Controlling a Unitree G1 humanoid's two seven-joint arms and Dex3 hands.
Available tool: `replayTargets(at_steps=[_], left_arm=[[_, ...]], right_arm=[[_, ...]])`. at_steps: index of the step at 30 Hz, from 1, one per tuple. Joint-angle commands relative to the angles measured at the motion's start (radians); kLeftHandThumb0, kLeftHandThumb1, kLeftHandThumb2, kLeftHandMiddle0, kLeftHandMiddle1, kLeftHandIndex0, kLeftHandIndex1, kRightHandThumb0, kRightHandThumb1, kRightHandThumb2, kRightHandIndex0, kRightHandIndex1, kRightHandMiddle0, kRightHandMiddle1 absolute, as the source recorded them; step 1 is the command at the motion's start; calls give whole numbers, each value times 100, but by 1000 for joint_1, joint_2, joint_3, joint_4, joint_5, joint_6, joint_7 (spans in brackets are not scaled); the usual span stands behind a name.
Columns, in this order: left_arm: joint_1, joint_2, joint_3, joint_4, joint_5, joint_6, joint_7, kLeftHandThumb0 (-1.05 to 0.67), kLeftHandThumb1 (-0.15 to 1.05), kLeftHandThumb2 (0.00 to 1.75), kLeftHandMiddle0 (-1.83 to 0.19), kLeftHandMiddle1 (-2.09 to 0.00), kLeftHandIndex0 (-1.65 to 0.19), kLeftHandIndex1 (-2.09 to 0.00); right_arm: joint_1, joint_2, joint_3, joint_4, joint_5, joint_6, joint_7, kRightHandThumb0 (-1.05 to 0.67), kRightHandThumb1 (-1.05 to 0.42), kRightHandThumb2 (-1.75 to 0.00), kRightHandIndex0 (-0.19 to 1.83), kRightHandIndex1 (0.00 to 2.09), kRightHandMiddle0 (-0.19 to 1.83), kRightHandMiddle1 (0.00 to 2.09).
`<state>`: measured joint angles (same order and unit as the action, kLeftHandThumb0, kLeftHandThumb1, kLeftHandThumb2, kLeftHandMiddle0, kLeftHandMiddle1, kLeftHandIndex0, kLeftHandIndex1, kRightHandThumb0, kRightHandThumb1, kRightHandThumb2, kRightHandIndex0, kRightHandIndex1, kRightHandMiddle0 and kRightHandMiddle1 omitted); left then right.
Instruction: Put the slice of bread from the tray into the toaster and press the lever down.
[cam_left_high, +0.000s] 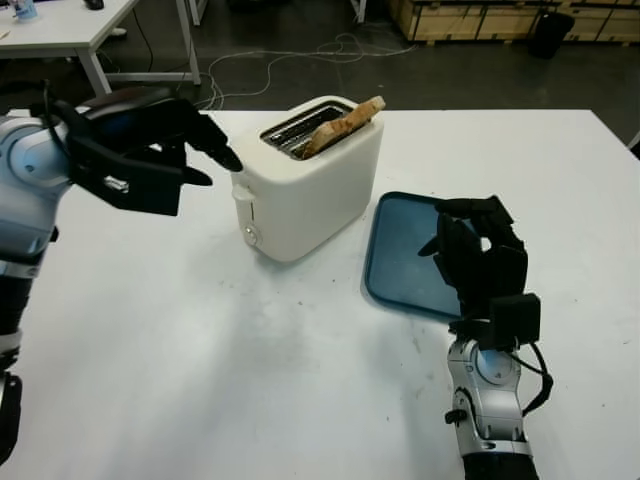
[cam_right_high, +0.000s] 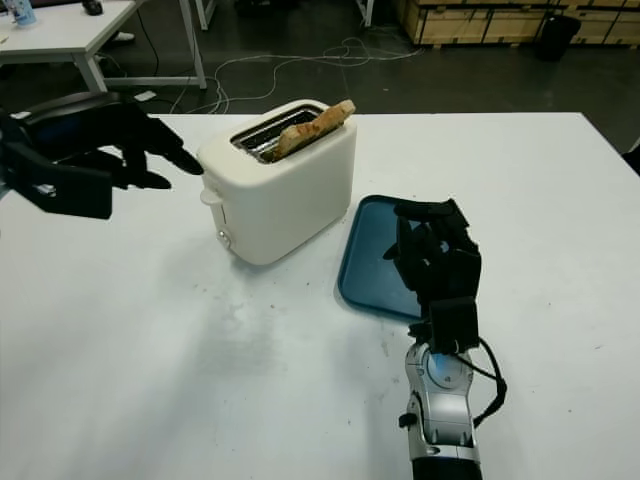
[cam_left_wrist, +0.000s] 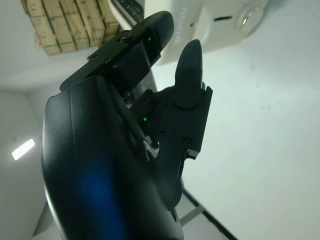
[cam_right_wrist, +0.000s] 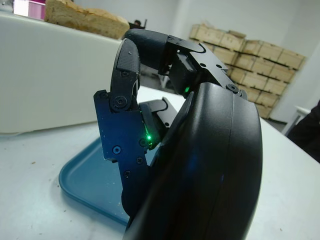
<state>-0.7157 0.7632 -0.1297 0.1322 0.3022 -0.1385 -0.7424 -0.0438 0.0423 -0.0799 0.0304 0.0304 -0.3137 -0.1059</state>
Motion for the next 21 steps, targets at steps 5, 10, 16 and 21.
replayTargets(at_steps=[5,10,16,21], left_arm=[[-17,-17,-27,56,14,-41,14,-18,92,31,-93,-98,-87,0],[-10,-19,-39,85,22,-41,9,-20,92,38,-65,-71,-88,-1],[1,-20,-48,101,39,-36,20,-18,92,37,-86,-74,-87,0],[0,-17,-55,117,48,-47,32,-16,92,37,-68,-68,-88,-1]], right_arm=[[-6,4,-5,0,5,-22,3,-46,-92,-34,79,175,61,156],[-3,6,-3,-8,1,-12,0,-46,-92,-34,79,175,60,158],[-3,6,-1,-10,-9,-13,-5,-48,-92,-34,79,175,61,157],[-1,9,-3,-7,11,-22,8,-49,-92,-33,79,175,61,158]])
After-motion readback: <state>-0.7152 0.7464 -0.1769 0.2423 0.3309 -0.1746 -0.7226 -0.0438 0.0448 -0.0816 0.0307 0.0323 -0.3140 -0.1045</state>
